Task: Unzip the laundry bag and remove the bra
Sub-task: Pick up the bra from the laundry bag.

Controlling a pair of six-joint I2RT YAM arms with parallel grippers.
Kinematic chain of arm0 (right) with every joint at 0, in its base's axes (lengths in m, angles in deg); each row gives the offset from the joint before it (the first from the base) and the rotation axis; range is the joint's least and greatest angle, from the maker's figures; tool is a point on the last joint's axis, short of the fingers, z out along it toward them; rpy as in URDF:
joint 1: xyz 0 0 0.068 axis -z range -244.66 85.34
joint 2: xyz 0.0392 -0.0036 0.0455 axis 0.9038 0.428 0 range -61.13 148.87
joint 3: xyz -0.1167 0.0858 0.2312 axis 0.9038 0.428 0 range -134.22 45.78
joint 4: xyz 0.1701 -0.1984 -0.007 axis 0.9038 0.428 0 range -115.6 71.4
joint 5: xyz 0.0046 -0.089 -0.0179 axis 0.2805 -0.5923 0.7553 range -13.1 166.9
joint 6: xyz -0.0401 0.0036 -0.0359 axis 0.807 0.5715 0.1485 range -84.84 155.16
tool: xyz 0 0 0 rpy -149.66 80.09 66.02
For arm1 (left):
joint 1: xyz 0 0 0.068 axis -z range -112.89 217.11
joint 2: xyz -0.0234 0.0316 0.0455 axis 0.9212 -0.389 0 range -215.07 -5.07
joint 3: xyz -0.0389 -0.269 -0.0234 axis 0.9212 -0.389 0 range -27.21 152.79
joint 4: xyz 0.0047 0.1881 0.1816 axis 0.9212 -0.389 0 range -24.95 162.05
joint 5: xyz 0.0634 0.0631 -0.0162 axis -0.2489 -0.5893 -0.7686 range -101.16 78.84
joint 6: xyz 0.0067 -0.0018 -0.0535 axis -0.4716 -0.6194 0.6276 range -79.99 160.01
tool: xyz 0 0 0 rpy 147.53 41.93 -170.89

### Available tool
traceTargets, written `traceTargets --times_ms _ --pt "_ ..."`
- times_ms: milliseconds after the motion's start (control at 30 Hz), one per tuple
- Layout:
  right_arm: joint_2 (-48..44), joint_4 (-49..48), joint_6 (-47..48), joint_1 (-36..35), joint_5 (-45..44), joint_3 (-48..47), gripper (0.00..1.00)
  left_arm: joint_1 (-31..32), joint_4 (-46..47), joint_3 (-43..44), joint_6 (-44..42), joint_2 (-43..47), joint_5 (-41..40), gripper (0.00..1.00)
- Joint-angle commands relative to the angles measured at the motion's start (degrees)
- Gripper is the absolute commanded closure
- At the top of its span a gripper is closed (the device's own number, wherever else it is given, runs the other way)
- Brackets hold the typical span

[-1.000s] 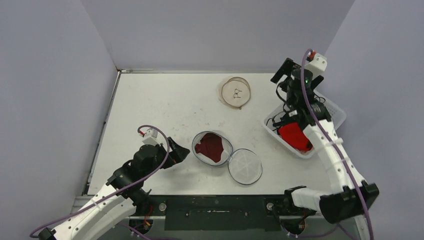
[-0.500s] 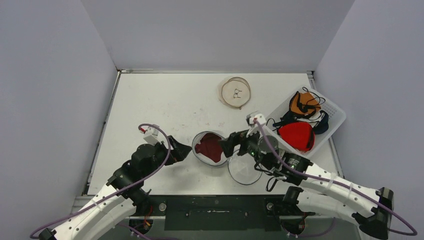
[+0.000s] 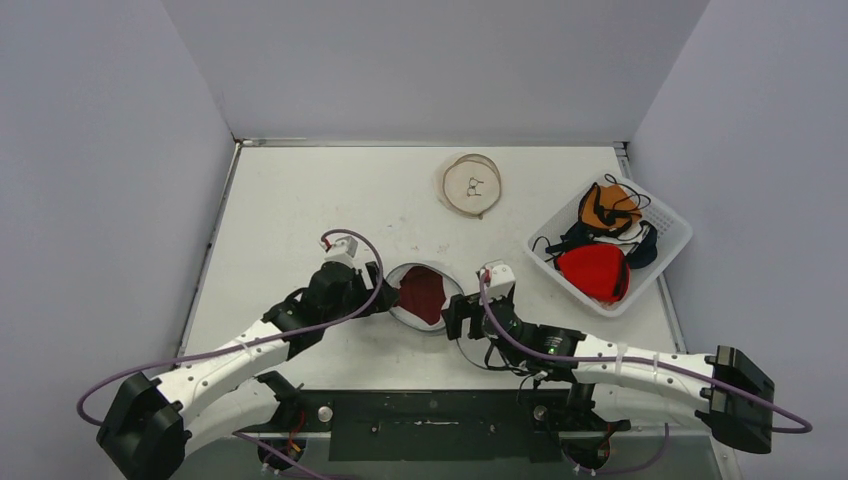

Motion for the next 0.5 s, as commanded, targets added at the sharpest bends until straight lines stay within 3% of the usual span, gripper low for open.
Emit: traceTargets --times_ms 0,133,233,367,467 --pt "1.37 -6.65 -2.25 -0.2 -5.33 -0.11 0.13 -0.35 7.84 4.18 -2.06 -4.73 -1.96 0.33" --pt "2.06 -8.21 -0.48 -1.55 -7.7 -0.67 0.18 -0.28 7.94 5.23 -2.76 -9.05 -0.85 0.61" --pt "1.72 -9.27 3.15 -6.58 -9.69 -2.67 0.21 -0.09 11.14 3.55 -2.67 -8.91 0.65 0.77" --pt "6.05 -5.76 6.17 -13.75 -16.74 -9.97 0.21 0.4 13.08 0.95 -1.94 -6.04 1.97 0.88" --pt "8.08 -8.29 7.82 -14.73 -15.23 -12.2 0.22 1.06 13.69 -0.74 -1.33 -3.97 2.34 0.94"
